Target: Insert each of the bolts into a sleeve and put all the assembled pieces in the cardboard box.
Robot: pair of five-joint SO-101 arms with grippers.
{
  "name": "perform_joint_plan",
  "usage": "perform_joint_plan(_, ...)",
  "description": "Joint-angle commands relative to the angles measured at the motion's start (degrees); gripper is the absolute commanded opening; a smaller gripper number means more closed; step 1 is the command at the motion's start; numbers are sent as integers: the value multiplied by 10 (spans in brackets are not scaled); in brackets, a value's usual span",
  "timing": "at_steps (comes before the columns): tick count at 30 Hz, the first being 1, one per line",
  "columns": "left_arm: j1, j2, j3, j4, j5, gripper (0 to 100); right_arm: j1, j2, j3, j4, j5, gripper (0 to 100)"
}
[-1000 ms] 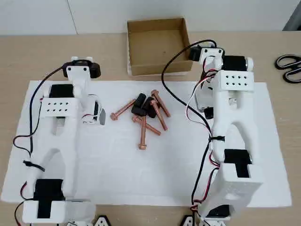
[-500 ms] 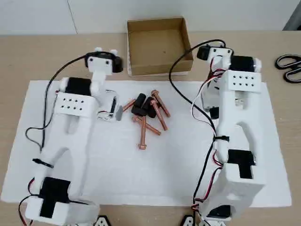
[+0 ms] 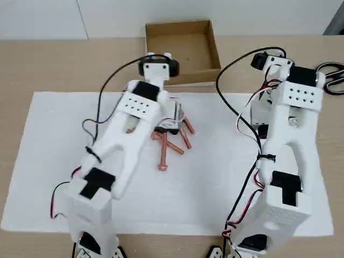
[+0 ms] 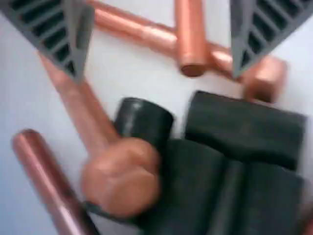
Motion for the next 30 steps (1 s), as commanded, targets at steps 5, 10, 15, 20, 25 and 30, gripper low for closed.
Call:
perform_joint_plan(5, 66, 27, -133, 87, 16, 191, 7, -38, -21, -11, 5, 7)
perform_joint_plan(10, 67, 67, -160, 86, 84, 192, 7, -38, -21, -13, 5, 7)
perform_joint_plan(15, 65, 104, -184, 88, 108, 192, 7, -38, -21, -13, 5, 7)
perform_joint_plan(20, 56, 133, -215, 86, 128, 191, 7, -38, -20, -13, 4, 7)
perform_joint_plan(25, 37, 165, -240, 90, 134, 189, 7, -38, -20, -13, 4, 7)
perform_joint_plan(30, 32, 180, -240, 90, 134, 188, 7, -37, -20, -13, 4, 7)
